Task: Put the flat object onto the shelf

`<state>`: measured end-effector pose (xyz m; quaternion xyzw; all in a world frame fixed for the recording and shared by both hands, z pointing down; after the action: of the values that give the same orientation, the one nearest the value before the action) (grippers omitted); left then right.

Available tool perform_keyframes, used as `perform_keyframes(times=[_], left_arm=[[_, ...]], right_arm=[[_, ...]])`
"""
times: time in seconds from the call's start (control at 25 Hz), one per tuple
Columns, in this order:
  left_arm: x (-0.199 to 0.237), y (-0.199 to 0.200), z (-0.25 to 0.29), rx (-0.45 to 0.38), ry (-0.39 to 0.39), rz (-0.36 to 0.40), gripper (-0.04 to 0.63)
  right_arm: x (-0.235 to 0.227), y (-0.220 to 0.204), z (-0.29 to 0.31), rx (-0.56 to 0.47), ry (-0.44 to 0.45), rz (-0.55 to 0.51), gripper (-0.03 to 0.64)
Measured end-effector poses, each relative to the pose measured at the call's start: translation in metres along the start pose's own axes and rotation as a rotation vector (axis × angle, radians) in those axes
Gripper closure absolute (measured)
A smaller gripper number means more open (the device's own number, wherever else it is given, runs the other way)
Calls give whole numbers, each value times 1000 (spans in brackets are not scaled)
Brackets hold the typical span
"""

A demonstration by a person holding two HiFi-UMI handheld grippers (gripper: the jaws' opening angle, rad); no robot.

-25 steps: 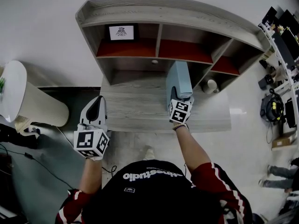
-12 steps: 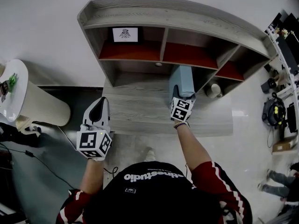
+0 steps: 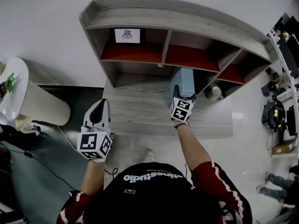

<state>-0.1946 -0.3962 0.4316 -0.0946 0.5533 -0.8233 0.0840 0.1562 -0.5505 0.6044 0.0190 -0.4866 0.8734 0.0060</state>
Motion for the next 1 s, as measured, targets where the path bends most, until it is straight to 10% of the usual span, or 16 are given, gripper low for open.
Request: perform_keyframes(times=[1.0], left_arm=[[-11,-5,-62,-32,-48,21,588]], right_arm=[[-1,-39,-71,85,54,7,242]])
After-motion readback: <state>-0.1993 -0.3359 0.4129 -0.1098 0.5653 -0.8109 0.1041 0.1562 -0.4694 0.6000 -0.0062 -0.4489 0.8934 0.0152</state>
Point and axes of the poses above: the fingertips, and each gripper's own axes: z forward along the fingers, x to its left, y out of its top, the point moved 5 cm from there along -z, backward along the fingers, and after that the axes turned 15 degrees about x, right-handed, at the moved point
